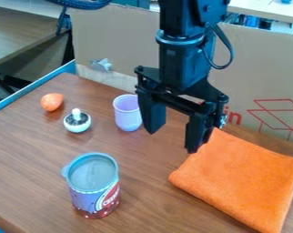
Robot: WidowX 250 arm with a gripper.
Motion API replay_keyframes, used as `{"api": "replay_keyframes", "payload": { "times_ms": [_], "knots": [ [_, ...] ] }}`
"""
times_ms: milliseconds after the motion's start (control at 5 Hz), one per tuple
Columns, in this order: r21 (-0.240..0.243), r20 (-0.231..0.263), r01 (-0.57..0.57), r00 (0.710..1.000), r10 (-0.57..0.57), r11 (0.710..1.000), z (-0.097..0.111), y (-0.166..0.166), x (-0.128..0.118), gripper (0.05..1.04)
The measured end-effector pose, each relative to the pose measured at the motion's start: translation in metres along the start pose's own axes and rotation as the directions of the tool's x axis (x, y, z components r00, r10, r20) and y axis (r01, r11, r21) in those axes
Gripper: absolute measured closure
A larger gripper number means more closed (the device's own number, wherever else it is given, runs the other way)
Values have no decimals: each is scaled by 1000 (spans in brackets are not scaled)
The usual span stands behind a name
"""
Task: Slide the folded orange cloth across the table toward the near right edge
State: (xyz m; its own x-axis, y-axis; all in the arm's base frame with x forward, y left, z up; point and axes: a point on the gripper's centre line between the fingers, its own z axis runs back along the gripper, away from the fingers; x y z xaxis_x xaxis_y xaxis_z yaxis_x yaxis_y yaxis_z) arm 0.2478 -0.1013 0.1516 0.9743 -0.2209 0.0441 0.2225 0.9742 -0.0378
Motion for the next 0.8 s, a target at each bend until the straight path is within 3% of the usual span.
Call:
{"api": "replay_keyframes", "payload": {
  "times_ms": [200, 400, 600, 800],
  "knots": [
    [6, -27, -5, 1000, 5, 1000, -8, 0, 0, 84],
    [37, -27, -45, 999, 46, 998, -32, -1, 46, 84],
    [70, -9, -45, 999, 46, 997, -50, -3, 77, 84],
    [82, -15, -48, 999, 50, 995, -71, -6, 92, 84]
  ]
}}
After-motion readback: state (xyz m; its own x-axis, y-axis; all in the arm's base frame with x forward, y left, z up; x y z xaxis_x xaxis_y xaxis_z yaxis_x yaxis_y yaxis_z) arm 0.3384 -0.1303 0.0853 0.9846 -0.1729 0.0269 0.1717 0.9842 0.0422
